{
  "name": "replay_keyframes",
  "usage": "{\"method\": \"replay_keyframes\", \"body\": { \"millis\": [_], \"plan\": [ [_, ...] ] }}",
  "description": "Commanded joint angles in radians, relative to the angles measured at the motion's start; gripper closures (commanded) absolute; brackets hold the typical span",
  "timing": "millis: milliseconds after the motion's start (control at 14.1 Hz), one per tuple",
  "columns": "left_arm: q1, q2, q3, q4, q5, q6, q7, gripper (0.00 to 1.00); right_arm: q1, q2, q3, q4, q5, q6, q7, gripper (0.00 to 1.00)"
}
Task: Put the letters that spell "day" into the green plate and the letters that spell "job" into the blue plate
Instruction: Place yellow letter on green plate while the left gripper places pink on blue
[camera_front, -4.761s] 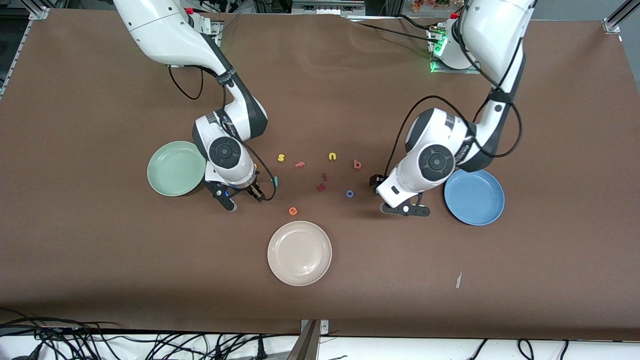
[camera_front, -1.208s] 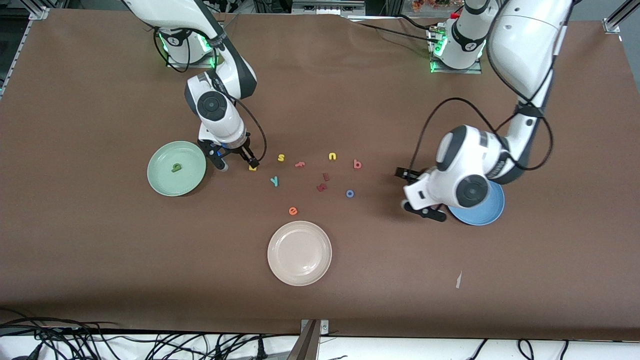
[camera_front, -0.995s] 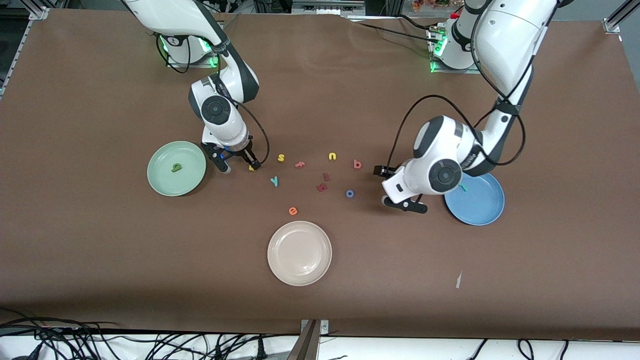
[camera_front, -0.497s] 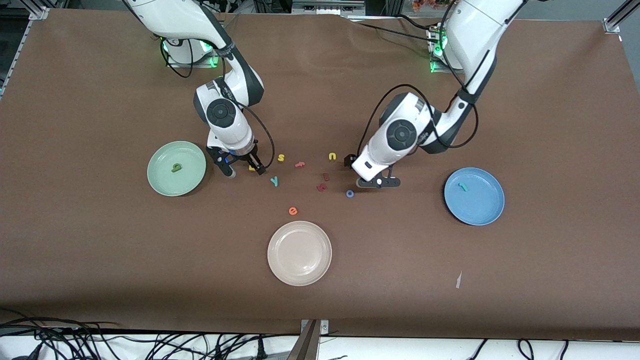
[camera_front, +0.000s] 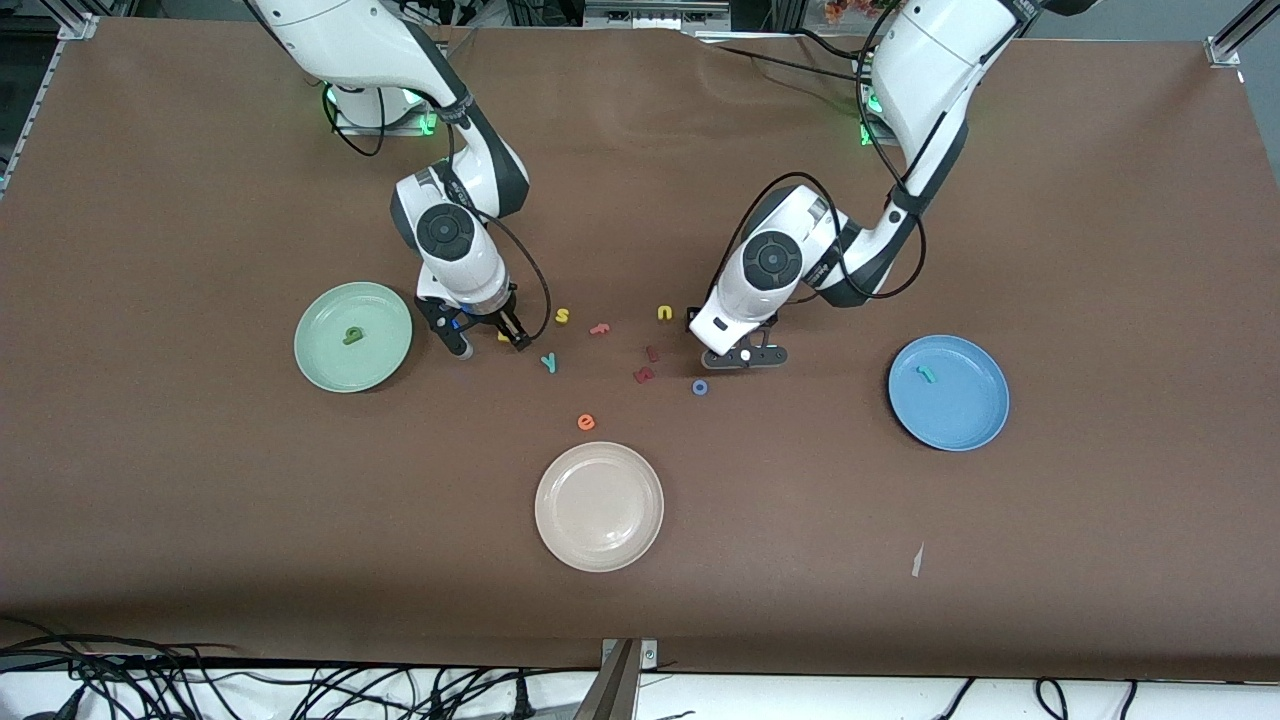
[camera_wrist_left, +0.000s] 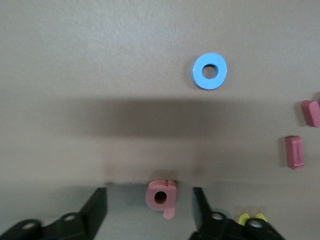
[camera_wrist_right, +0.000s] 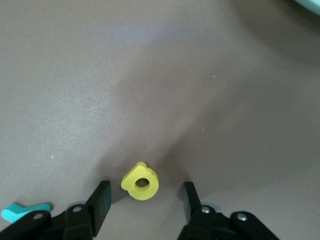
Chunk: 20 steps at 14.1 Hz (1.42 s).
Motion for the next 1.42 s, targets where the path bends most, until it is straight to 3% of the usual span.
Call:
{"method": "replay_keyframes", "body": {
  "millis": [0,284,426,497,568,711,782,924,1137,1350],
  "plan": [
    [-0.023,0.01,0.01,0.011,0.034,0.012,-0.035,0.44,0.006,0.009,-0.011,0.008,-0.002,0.005,0.014,0.42],
    [-0.021,0.01,0.012,0.011,0.056,0.01,-0.035,0.75,0.006,0.007,-0.021,0.008,-0.003,0.005,0.014,0.44],
    [-0.02,0.01,0.013,0.011,0.069,0.01,-0.035,0.93,0.006,0.009,-0.021,0.007,-0.005,0.005,0.014,0.61],
    [-0.014,0.005,0.013,0.014,0.07,0.0,-0.029,0.97,0.006,0.009,-0.021,0.007,-0.006,0.005,0.013,0.71],
    [0.0,-0.009,0.016,0.031,0.072,-0.026,-0.015,0.99,0.007,0.003,-0.021,0.008,-0.008,0.002,0.008,0.79],
    [0.044,-0.033,0.013,0.112,0.072,-0.222,0.081,0.99,0.007,-0.016,-0.023,0.007,-0.008,-0.009,0.002,0.88],
    [0.063,-0.038,0.012,0.146,0.072,-0.321,0.165,0.98,0.007,-0.028,-0.026,0.008,-0.008,-0.027,-0.001,0.89],
    [0.126,-0.074,0.015,0.146,0.072,-0.388,0.332,0.97,0.007,-0.087,-0.06,0.008,-0.009,-0.108,-0.071,0.89],
    [0.238,-0.101,0.015,0.147,0.073,-0.463,0.591,0.96,0.006,-0.172,-0.162,0.002,-0.009,-0.257,-0.248,0.89],
    [0.363,-0.111,0.018,0.147,0.078,-0.526,0.88,0.96,0.004,-0.215,-0.289,-0.073,-0.009,-0.279,-0.459,0.88]
  ]
}}
